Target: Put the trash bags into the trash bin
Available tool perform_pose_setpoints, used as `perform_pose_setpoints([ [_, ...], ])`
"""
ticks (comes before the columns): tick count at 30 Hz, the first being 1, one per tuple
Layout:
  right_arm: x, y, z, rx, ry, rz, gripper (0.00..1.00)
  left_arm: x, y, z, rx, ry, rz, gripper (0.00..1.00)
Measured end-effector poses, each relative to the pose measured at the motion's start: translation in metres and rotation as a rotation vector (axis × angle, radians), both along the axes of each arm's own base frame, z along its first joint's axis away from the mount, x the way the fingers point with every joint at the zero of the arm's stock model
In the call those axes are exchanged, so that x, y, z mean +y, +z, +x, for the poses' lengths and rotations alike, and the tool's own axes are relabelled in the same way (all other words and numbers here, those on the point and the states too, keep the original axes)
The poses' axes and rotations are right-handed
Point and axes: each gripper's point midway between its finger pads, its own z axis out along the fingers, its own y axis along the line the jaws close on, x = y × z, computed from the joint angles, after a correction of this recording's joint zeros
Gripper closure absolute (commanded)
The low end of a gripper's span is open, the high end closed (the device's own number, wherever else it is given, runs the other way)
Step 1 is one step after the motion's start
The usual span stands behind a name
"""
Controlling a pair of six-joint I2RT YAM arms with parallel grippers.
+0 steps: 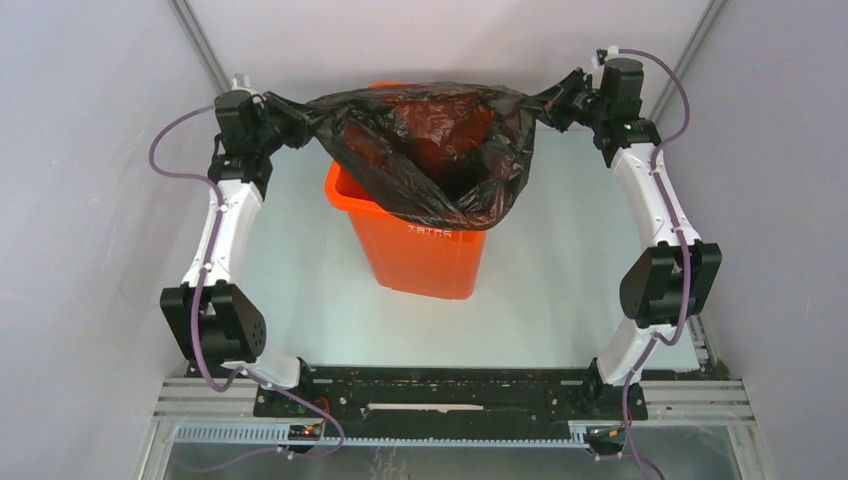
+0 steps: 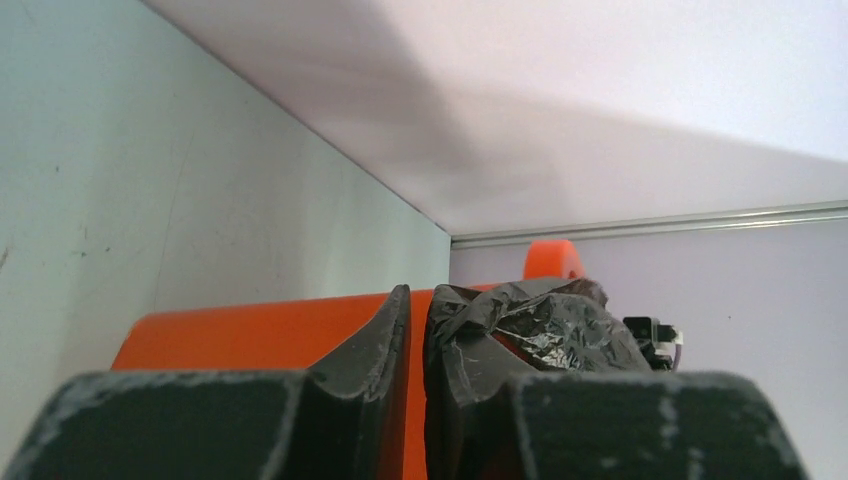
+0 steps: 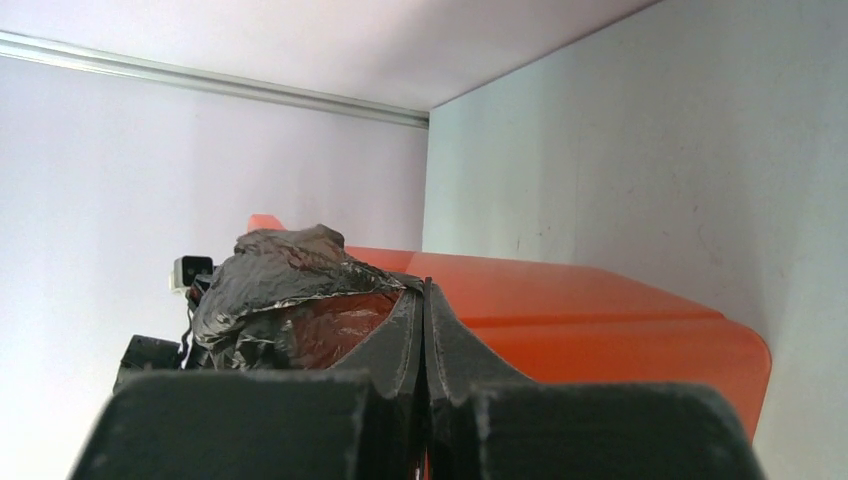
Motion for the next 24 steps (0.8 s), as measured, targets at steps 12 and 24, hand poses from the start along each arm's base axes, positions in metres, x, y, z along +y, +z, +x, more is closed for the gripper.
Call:
perform_pose_setpoints([
  [12,0.003,-0.027,-0.008,0.118,0.025,0.006,0.96,-0.006,-0.058,-0.038,0.183,-0.026,-0.036,0.79],
  [24,0.007,-0.04,-0.038,0.19,0.094,-0.024,0.84,-0.015,-0.045,-0.1,0.15,-0.074,-0.031,0.73],
])
